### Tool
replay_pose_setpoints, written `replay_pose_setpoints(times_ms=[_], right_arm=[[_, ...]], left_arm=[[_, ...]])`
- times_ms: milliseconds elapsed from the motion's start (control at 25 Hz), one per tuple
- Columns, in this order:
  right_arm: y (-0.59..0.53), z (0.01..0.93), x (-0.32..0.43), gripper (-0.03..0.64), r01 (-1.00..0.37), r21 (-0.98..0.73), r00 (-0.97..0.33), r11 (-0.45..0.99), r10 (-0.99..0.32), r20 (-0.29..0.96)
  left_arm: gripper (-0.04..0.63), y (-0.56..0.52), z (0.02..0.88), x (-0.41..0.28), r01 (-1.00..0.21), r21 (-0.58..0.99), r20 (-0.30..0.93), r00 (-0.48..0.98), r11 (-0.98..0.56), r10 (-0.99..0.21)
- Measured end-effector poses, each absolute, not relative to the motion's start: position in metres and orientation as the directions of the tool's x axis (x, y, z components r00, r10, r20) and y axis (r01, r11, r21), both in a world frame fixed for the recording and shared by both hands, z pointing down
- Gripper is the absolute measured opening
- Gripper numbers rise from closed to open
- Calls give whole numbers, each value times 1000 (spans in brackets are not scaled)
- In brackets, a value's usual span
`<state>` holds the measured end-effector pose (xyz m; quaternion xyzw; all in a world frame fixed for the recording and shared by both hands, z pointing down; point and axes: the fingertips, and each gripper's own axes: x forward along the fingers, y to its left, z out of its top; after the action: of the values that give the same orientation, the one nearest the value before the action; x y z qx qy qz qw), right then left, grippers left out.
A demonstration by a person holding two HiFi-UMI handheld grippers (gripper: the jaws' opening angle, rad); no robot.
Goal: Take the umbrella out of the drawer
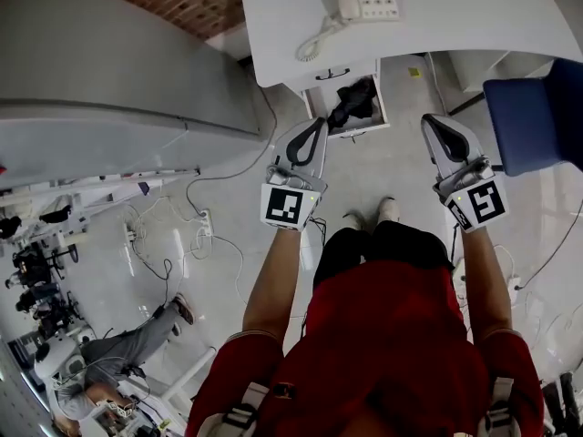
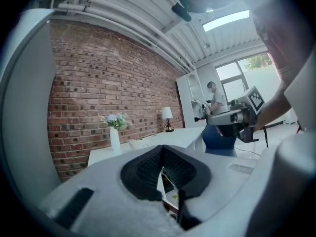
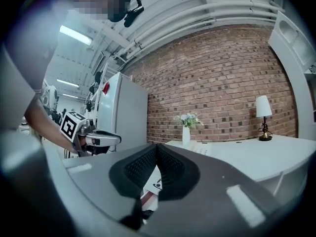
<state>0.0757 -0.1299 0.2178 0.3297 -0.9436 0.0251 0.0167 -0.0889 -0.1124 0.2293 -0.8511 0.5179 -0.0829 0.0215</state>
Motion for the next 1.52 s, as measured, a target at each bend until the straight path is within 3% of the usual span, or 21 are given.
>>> replay_pose_setpoints(times_ms=[640,1520], right_arm=[[-125,277,59,14,-719,-36,-693,694,-712,114],[-159,383,75,12,-674,0,-734,739,-669,117]], left_arm=[[6,-138,313,-113,-816,-95,212,543,-571,-812],[6,-177,445,-109,-795,-143,351,516,-589,-781]])
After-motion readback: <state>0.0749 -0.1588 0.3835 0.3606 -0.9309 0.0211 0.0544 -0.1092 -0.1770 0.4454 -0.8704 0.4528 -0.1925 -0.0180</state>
